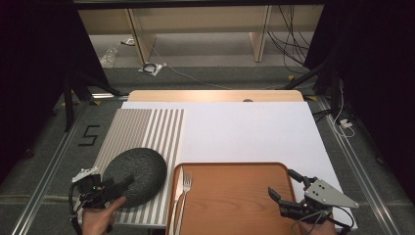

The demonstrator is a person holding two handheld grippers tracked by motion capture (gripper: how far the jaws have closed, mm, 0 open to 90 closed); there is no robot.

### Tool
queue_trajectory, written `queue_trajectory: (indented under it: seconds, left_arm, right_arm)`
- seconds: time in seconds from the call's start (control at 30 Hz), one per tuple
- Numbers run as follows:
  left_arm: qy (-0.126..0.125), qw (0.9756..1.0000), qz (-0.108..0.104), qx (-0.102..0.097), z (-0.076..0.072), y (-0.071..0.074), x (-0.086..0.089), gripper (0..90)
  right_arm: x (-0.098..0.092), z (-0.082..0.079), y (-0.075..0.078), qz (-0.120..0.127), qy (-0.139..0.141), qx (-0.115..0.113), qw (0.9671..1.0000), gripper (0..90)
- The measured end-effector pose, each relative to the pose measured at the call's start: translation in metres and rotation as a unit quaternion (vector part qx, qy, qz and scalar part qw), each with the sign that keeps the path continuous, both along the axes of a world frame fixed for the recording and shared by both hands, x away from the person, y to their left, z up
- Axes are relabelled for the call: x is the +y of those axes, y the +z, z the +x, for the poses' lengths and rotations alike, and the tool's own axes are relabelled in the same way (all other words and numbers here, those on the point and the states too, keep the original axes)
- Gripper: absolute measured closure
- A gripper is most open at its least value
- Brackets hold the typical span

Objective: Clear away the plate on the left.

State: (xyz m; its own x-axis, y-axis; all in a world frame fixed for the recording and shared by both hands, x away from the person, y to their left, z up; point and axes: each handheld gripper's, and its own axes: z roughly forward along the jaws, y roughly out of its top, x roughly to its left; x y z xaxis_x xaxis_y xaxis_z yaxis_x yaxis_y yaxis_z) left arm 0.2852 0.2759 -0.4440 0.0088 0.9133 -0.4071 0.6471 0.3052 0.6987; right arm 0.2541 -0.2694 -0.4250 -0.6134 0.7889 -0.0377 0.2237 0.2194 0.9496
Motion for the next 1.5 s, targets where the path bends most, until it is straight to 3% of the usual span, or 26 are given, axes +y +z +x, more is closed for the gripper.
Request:
queue_trajectory:
  seconds: [0.27,0.53,0.8,1.07,1.33,1.37,1.43,1.47,1.5]
  left_arm:
    - [0.047,0.998,-0.041,0.012,-0.006,-0.005,0.012,16.5]
    - [0.095,0.9928,-0.072,0.013,-0.013,-0.009,0.022,15.9]
    - [0.138,0.9835,-0.114,0.025,-0.019,-0.016,0.03,15.7]
    - [0.171,0.9697,-0.17,0.039,-0.027,-0.024,0.038,16.0]
    - [0.172,0.9553,-0.231,0.067,-0.03,-0.034,0.038,15.9]
    - [0.175,0.953,-0.238,0.07,-0.03,-0.035,0.039,16.0]
    - [0.18,0.9454,-0.261,0.076,-0.032,-0.039,0.04,16.0]
    - [0.179,0.9435,-0.266,0.081,-0.033,-0.041,0.04,16.1]
    - [0.181,0.9389,-0.28,0.085,-0.034,-0.043,0.04,16.1]
  right_arm:
    - [0.0,0.0,0.0,0.001,-0.001,0.0,1.0,18.2]
    - [0.0,0.0,0.0,0.001,-0.001,0.0,1.0,18.2]
    - [0.0,-0.001,0.0,0.0,-0.001,0.001,1.0,18.2]
    - [0.0,-0.001,0.0,0.0,-0.001,0.001,1.0,18.2]
    - [0.0,-0.001,0.0,-0.002,-0.002,0.001,1.0,18.3]
    - [0.001,0.0,0.0,0.0,-0.002,0.0,1.0,18.3]
    - [0.001,0.0,0.0,-0.001,-0.001,0.0,1.0,18.3]
    - [0.001,0.0,0.0,0.0,-0.001,0.0,1.0,18.3]
    - [0.001,0.0,0.0,0.0,-0.001,0.0,1.0,18.3]
